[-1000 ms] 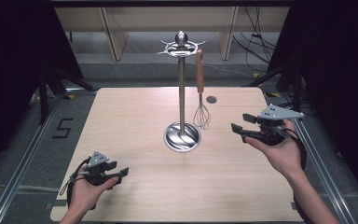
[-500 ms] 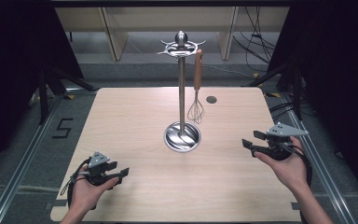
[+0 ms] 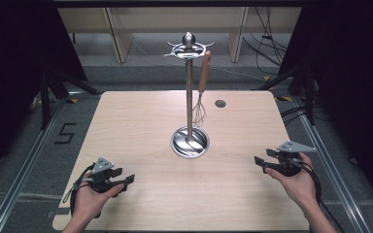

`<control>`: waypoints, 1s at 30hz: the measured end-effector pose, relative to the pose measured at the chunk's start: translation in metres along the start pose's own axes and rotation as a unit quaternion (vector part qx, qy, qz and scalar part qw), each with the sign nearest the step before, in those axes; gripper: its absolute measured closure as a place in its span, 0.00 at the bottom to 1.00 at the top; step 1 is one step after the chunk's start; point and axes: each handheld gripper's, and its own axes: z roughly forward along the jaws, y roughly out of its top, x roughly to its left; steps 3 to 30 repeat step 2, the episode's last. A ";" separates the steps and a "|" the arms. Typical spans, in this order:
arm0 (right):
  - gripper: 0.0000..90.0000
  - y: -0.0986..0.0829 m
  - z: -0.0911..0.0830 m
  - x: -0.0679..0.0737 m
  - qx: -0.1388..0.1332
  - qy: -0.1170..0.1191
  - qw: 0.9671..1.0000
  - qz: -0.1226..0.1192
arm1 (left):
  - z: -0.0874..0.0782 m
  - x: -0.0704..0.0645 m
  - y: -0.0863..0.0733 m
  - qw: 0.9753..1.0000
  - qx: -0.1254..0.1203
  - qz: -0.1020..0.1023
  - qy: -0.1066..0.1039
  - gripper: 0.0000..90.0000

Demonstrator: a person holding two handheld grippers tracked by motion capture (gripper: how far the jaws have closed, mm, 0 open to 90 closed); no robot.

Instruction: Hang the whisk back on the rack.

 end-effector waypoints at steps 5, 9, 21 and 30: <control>0.44 -0.001 0.002 0.000 -0.007 0.003 1.000 0.014 | 0.000 0.001 0.000 1.000 -0.001 0.002 0.000 0.45; 0.44 -0.001 0.002 0.000 -0.007 0.003 1.000 0.014 | 0.000 0.001 0.000 1.000 -0.001 0.002 0.000 0.45; 0.44 -0.001 0.002 0.000 -0.007 0.003 1.000 0.014 | 0.000 0.001 0.000 1.000 -0.001 0.002 0.000 0.45; 0.44 -0.001 0.002 0.000 -0.007 0.003 1.000 0.014 | 0.000 0.001 0.000 1.000 -0.001 0.002 0.000 0.45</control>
